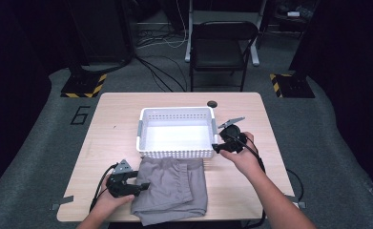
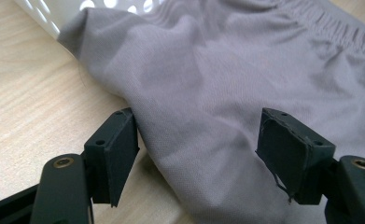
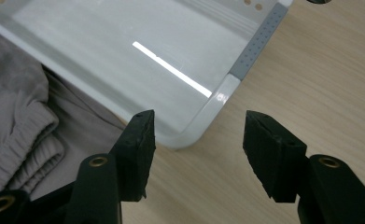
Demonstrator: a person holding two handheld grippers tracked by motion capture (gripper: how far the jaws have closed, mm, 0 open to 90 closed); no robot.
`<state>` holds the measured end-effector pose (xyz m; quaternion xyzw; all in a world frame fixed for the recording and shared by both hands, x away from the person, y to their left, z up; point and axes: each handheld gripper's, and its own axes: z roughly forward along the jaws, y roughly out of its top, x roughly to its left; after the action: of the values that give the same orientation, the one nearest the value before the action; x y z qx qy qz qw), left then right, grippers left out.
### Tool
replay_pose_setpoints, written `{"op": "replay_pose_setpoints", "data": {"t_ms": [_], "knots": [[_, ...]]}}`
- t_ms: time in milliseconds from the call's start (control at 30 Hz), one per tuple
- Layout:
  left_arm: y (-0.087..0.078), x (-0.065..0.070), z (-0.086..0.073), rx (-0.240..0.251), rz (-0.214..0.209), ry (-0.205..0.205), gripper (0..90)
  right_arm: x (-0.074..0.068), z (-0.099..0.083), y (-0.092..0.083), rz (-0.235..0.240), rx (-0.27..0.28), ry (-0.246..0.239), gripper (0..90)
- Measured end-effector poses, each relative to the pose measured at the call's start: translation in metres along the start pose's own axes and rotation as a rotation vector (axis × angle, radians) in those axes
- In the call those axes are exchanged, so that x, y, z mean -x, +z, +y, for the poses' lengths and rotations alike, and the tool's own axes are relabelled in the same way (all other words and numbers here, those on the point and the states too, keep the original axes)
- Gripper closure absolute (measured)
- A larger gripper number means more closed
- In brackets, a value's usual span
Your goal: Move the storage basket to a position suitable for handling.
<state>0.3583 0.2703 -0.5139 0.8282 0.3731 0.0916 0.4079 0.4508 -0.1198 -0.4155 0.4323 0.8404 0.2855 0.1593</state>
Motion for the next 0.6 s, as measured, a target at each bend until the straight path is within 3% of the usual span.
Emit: {"op": "replay_pose_setpoints", "data": {"t_ms": [100,200,367,433,533,600], "knots": [[-0.002,0.001,0.001,-0.003,0.013,-0.013,29.2,-0.007,-0.009,-0.004,0.001,-0.005,-0.001,43.3],[-0.003,0.001,0.001,0.004,0.02,-0.029,29.2,-0.013,-0.017,-0.007,0.002,0.001,-0.032,42.8],[-0.007,0.002,0.003,0.001,0.025,-0.05,28.1,-0.02,-0.03,-0.014,0.019,0.044,-0.01,40.9],[-0.006,0.003,0.003,0.026,0.028,-0.061,27.1,-0.023,-0.036,-0.017,0.016,0.057,0.008,40.9],[-0.006,0.005,0.003,0.023,0.023,-0.105,26.3,-0.026,-0.044,-0.017,0.018,0.08,0.0,40.9],[-0.005,0.007,0.004,0.001,0.029,-0.102,26.3,-0.03,-0.049,-0.017,0.027,0.077,0.004,40.2]]}}
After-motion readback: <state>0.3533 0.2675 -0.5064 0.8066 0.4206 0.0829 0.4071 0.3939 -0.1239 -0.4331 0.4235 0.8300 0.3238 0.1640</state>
